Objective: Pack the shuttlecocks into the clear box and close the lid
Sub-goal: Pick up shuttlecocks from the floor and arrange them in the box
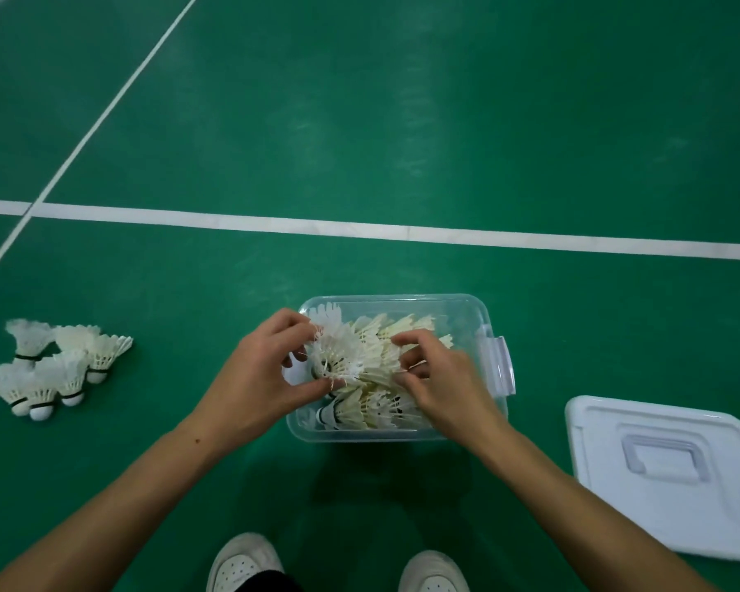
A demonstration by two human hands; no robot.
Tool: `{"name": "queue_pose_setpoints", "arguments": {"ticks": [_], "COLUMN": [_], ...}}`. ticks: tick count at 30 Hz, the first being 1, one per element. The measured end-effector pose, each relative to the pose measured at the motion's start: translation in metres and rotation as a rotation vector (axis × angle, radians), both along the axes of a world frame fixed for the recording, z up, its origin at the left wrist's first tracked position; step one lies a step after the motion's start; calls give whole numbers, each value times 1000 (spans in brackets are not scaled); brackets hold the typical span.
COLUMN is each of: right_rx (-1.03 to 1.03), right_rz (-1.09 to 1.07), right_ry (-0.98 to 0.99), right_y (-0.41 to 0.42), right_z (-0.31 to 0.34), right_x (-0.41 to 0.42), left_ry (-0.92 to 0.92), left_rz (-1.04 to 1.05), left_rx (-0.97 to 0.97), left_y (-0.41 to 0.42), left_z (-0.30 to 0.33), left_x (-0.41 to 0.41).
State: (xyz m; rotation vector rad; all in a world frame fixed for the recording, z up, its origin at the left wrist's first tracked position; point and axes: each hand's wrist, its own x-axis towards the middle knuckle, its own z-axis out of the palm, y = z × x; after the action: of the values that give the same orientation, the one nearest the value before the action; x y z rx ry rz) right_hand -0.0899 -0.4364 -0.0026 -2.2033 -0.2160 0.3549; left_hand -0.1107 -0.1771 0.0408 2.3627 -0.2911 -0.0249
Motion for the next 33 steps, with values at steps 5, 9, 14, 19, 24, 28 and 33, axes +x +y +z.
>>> {"name": "queue_pose_setpoints", "arguments": {"ticks": [5,9,14,19,24,28,33], "right_rx": [132,97,224,296,304,337,203], "right_rz": [-5,-22,42,14,-45,-179,-373], "right_ry": [82,-60,-245,-187,-172,-169,-250], "right_y": [-16,-31,-12,4,3,-12,-53], "right_z": [12,40,69,60,56,60,53], "right_x": [2,1,-7,-6,-6,-8,-11], "left_ry": [-12,-45,-84,-101,-94,-86,-135], "left_rz": [-112,-150,-208,-217,-206,-145,-48], "left_rx": [58,143,204,207,142,84,45], "left_y": [-4,-12,-28,-34,-35,-25,-8], "left_z": [4,10,15,17,17,18,14], "left_x": [10,17,31,36,33,28,22]}}
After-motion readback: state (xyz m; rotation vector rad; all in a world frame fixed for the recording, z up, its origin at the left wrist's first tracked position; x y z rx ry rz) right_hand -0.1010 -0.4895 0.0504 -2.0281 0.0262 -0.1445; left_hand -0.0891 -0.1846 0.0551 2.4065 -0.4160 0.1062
